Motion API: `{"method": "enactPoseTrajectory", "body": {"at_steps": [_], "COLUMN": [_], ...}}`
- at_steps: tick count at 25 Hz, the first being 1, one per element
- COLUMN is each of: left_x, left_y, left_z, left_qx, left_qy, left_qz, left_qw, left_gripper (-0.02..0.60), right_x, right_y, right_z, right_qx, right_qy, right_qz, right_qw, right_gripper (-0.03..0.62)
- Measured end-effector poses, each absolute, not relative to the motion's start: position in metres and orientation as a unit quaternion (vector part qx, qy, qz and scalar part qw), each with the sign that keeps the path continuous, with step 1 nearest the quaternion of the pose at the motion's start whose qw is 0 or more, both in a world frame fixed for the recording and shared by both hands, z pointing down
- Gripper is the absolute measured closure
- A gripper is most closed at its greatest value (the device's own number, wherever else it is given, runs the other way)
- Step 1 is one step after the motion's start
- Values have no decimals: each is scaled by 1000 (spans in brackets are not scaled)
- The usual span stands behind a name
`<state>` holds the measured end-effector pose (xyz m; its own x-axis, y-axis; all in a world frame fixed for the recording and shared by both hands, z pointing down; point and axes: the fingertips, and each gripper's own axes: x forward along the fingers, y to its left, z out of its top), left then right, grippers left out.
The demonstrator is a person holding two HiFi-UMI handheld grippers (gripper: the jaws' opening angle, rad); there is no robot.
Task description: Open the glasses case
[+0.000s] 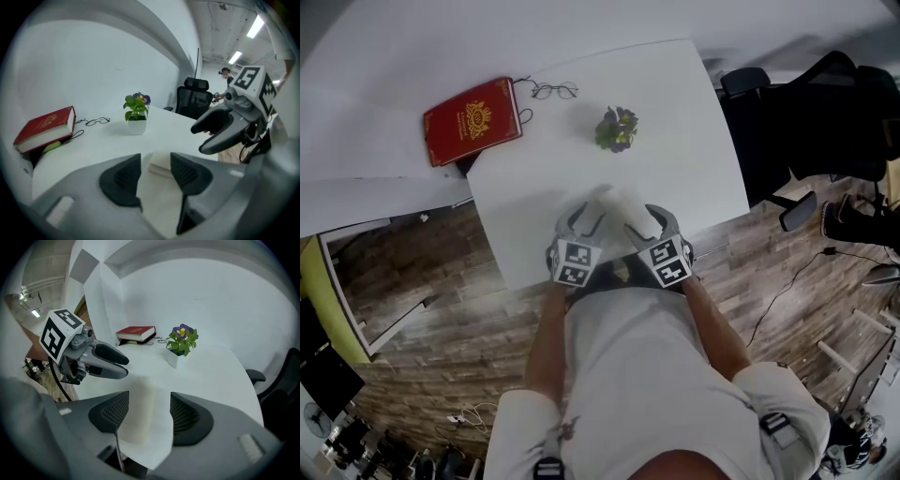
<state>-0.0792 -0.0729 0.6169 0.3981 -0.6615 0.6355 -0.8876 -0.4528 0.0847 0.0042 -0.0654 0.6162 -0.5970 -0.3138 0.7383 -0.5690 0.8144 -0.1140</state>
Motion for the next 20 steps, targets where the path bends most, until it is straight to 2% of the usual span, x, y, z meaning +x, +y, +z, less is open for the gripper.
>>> {"method": "enactPoseTrajectory", "body": {"at_steps": [20], "left_x": [-76], "left_y": [-67], "left_z": [657], "left_qx": [818], "left_qy": [-431], "left_qz": [312], "left_qw": [220], "left_gripper": [397], "right_x": [-9], "right_y": [-55], "right_z": [639], "right_qx": [246], "right_qy": [-868], "right_qz": [174], "right_qw": [395], "right_gripper": [329]}}
